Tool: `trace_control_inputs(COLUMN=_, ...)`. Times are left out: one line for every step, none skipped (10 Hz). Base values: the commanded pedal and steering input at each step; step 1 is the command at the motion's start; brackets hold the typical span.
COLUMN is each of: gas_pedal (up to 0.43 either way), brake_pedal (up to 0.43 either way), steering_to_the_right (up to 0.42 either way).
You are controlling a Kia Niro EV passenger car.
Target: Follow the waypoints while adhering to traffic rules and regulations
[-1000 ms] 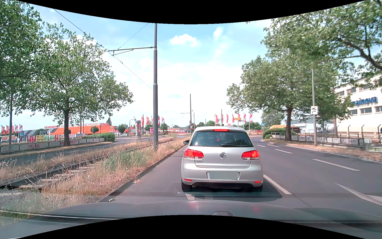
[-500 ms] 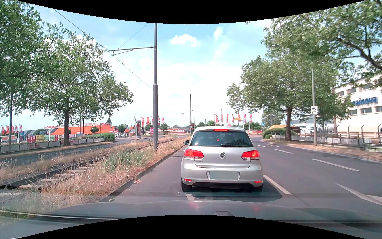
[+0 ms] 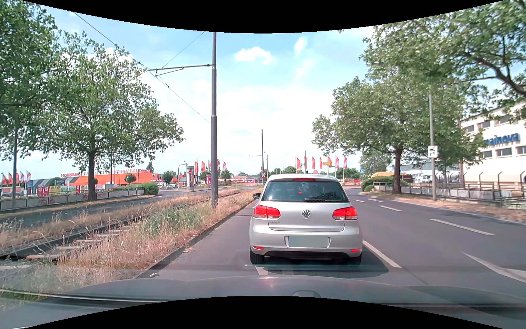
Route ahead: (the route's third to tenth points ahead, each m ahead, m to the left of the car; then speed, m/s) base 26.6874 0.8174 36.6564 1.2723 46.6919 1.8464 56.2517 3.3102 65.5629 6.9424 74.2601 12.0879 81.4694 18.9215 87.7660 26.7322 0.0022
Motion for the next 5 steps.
trace_control_inputs(gas_pedal=0.0, brake_pedal=0.226, steering_to_the_right=-0.001)
trace_control_inputs(gas_pedal=0.0, brake_pedal=0.226, steering_to_the_right=-0.001)
trace_control_inputs(gas_pedal=0.0, brake_pedal=0.226, steering_to_the_right=-0.001)
trace_control_inputs(gas_pedal=0.0, brake_pedal=0.226, steering_to_the_right=-0.001)
trace_control_inputs(gas_pedal=0.0, brake_pedal=0.226, steering_to_the_right=-0.001)
